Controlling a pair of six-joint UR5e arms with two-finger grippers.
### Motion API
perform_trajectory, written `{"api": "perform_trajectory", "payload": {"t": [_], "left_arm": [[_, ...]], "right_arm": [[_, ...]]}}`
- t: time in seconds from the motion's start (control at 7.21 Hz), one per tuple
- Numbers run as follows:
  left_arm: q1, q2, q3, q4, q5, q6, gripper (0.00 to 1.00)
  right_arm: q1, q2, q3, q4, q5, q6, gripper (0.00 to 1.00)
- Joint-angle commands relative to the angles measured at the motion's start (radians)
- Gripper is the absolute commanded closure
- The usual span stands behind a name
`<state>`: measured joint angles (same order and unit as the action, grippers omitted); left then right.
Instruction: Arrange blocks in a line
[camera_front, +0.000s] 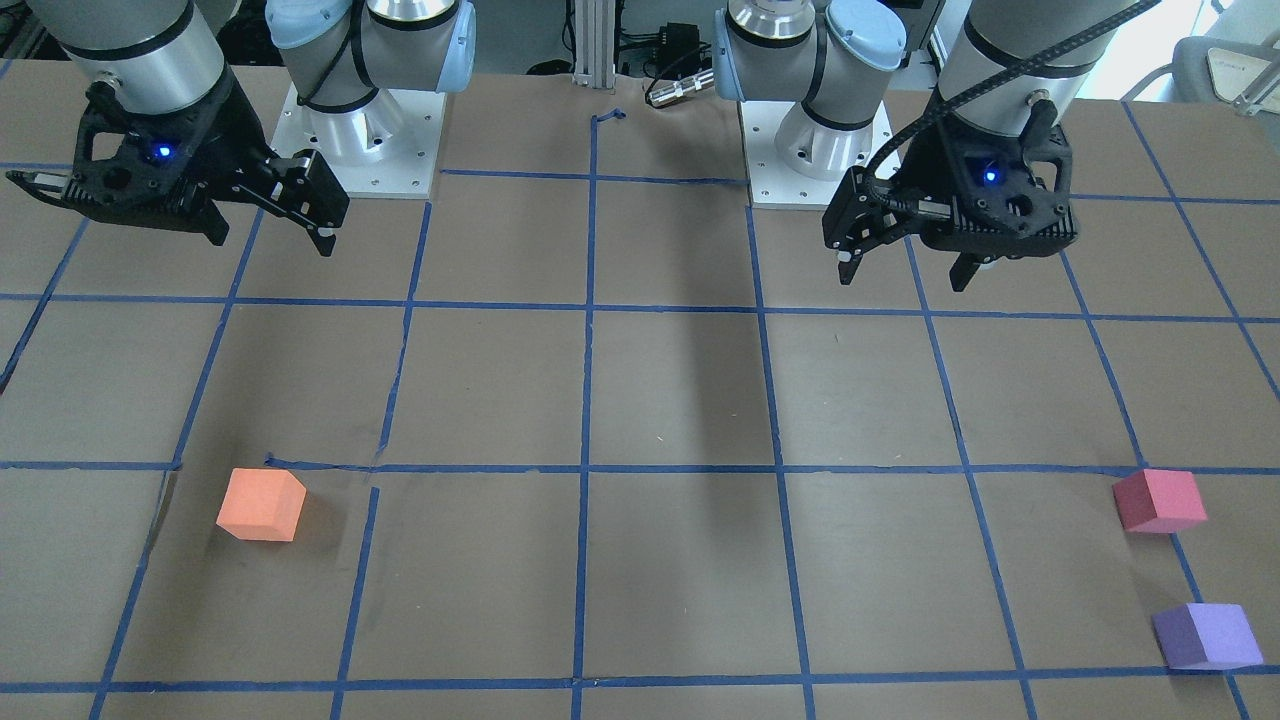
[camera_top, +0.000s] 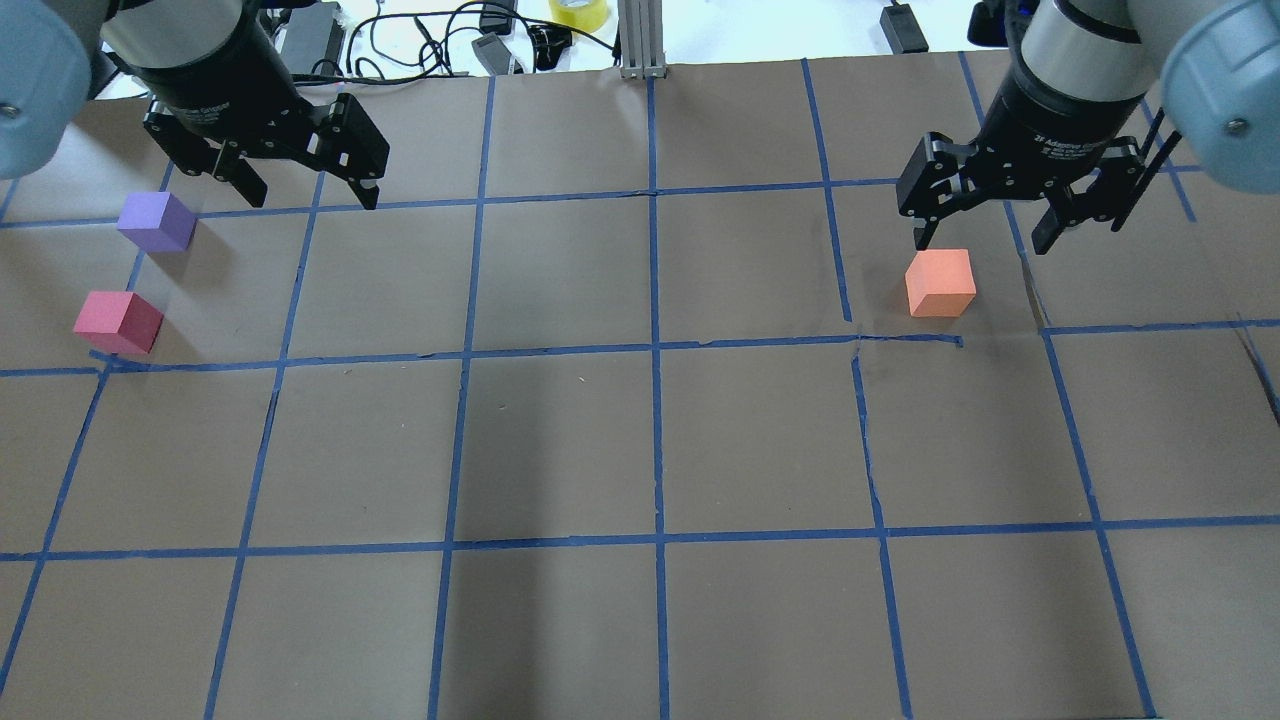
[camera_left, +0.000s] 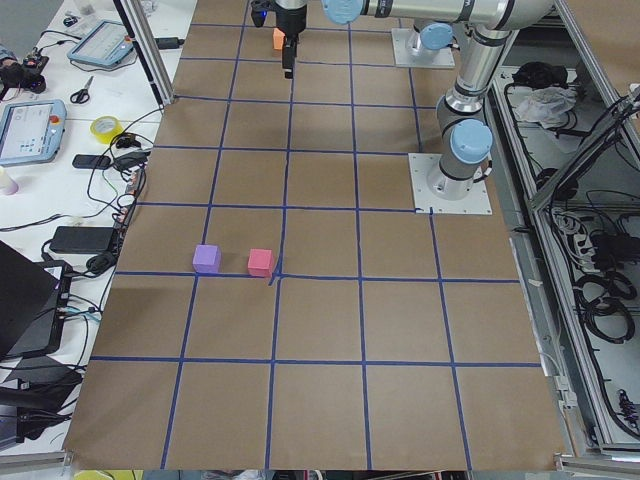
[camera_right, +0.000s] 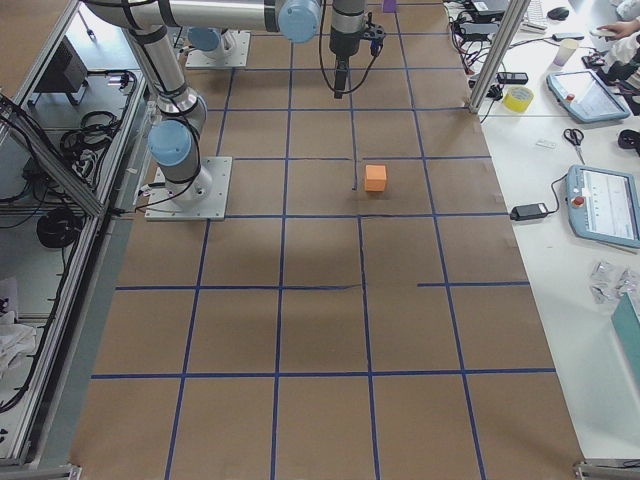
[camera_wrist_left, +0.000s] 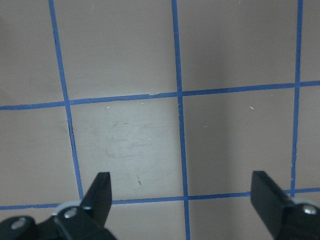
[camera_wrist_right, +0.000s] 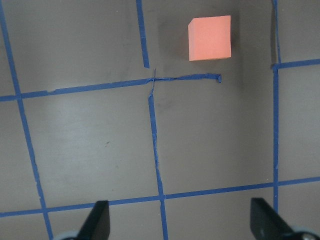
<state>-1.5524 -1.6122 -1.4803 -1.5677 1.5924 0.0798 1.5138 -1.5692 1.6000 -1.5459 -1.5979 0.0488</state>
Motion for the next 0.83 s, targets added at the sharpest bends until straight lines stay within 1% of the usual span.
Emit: {"api": "perform_trajectory", "payload": {"t": [0.0, 0.14, 0.28, 0.55, 0.69], "left_arm": [[0.0, 0.0, 0.0, 0.0, 0.0, 0.0, 0.0], [0.0, 0.0, 0.0, 0.0, 0.0, 0.0, 0.0], [0.0, -0.008, 0.0, 0.002, -0.002, -0.003, 0.0], [-0.002, -0.006, 0.002, 0.002, -0.002, -0.005, 0.0], [0.0, -0.011, 0.005, 0.003, -0.003, -0.005, 0.0]], "right_arm": [[-0.029, 0.064, 0.001, -0.012, -0.071, -0.001, 0.0], [-0.068, 0.067, 0.001, -0.013, -0.065, -0.006, 0.0], [-0.084, 0.089, 0.001, -0.057, -0.07, -0.007, 0.0], [-0.092, 0.191, 0.001, -0.225, -0.062, -0.178, 0.0], [-0.095, 0.24, 0.001, -0.271, -0.057, -0.181, 0.0]]}}
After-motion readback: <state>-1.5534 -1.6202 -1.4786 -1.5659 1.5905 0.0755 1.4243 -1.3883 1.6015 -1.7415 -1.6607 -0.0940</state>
